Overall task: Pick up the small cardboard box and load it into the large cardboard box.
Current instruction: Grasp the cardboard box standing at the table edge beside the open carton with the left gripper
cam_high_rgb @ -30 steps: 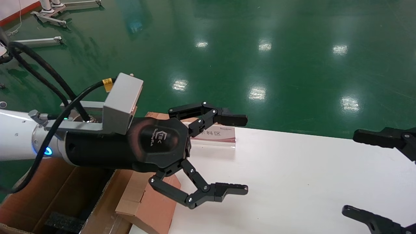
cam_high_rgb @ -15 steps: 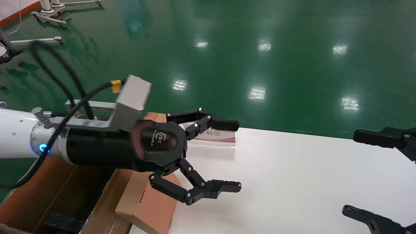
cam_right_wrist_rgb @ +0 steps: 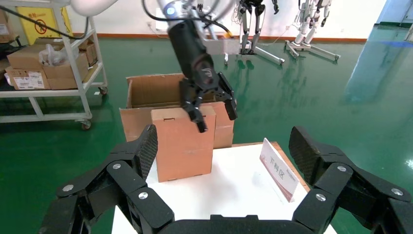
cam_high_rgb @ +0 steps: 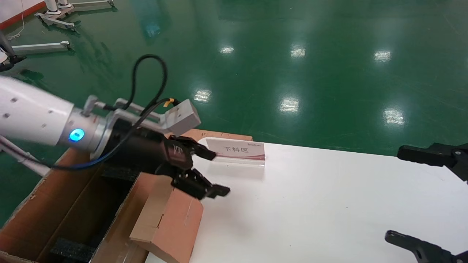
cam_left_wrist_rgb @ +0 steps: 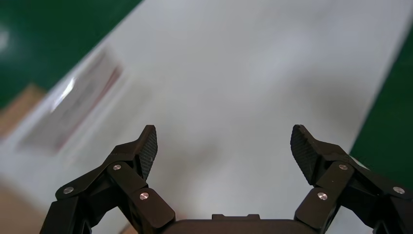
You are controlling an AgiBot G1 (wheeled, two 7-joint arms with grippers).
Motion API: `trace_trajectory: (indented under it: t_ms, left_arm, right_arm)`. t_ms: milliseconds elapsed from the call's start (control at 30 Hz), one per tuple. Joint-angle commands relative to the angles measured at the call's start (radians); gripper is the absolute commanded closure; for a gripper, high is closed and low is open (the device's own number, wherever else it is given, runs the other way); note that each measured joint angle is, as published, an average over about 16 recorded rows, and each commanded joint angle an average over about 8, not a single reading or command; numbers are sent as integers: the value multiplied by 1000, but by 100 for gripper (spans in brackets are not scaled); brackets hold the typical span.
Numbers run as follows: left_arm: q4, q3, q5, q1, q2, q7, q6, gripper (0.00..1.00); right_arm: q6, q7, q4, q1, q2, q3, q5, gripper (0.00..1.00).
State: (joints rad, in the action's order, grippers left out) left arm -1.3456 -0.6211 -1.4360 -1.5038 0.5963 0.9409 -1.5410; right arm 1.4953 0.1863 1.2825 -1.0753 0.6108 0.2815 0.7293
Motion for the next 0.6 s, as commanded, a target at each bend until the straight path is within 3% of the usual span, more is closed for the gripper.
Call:
trace_trajectory:
  t_ms: [33, 333, 600]
  left_arm:
    - [1, -44, -94, -62, 21, 105, -23, 0]
    - [-4, -269, -301, -258, 87, 412, -39, 0]
    - [-4, -461, -302, -377, 111, 570, -42, 0]
  right_arm:
    - [0, 0, 0, 0, 0, 0, 0, 0]
    - [0, 0, 0, 0, 0, 1, -1, 0]
    - [-1, -1, 0, 0, -1, 1, -1, 0]
